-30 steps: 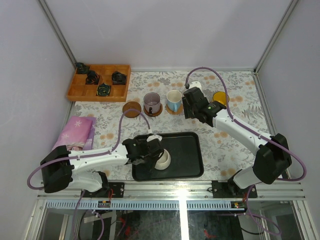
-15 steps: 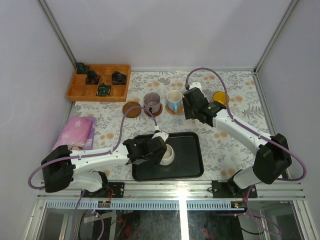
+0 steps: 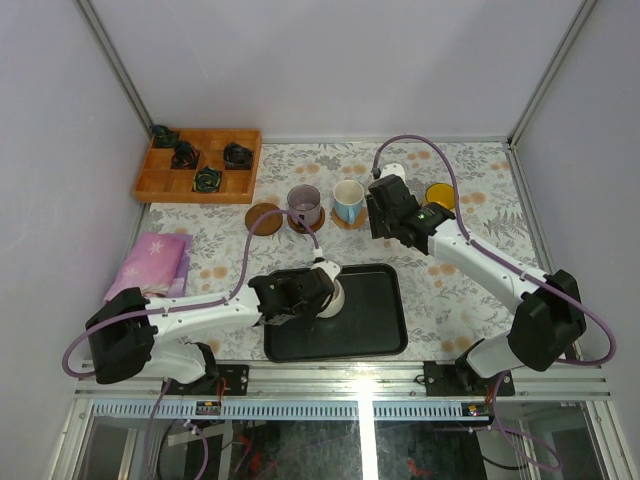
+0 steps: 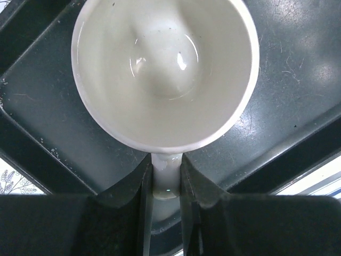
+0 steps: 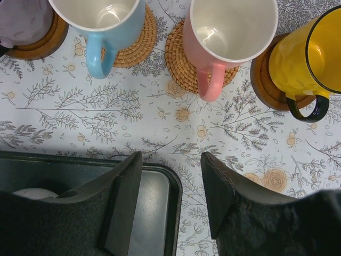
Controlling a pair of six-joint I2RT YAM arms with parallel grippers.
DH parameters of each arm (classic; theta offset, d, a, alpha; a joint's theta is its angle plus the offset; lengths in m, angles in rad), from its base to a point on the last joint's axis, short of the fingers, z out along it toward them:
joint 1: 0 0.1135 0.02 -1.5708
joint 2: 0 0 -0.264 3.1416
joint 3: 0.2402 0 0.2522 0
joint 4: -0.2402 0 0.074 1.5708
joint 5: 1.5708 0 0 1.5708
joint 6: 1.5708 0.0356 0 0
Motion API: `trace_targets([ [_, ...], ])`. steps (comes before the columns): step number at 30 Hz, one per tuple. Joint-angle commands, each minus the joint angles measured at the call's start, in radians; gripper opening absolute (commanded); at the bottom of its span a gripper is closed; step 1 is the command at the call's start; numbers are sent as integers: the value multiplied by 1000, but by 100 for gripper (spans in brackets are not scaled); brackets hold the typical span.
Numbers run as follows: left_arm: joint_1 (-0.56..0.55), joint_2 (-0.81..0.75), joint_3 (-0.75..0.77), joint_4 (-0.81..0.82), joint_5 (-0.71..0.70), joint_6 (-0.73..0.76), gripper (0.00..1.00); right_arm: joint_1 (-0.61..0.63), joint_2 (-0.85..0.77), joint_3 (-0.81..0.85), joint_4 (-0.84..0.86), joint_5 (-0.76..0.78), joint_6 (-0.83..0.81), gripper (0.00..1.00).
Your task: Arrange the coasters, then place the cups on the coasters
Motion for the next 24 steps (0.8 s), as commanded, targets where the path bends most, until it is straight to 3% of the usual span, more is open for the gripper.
trace_targets([
  [1, 1, -10, 7, 43, -28, 16, 0, 0, -40, -2, 2, 28, 11, 55],
  [7, 29, -88, 23, 22, -119, 40, 0, -1, -55, -13, 23, 38, 12, 55],
  [14, 144, -163, 101, 8, -206, 36, 0, -1, -68, -22, 56, 76, 2, 54],
  [24, 246, -169, 149, 72, -379, 55, 0, -1, -74, -32, 100, 127, 8, 52],
])
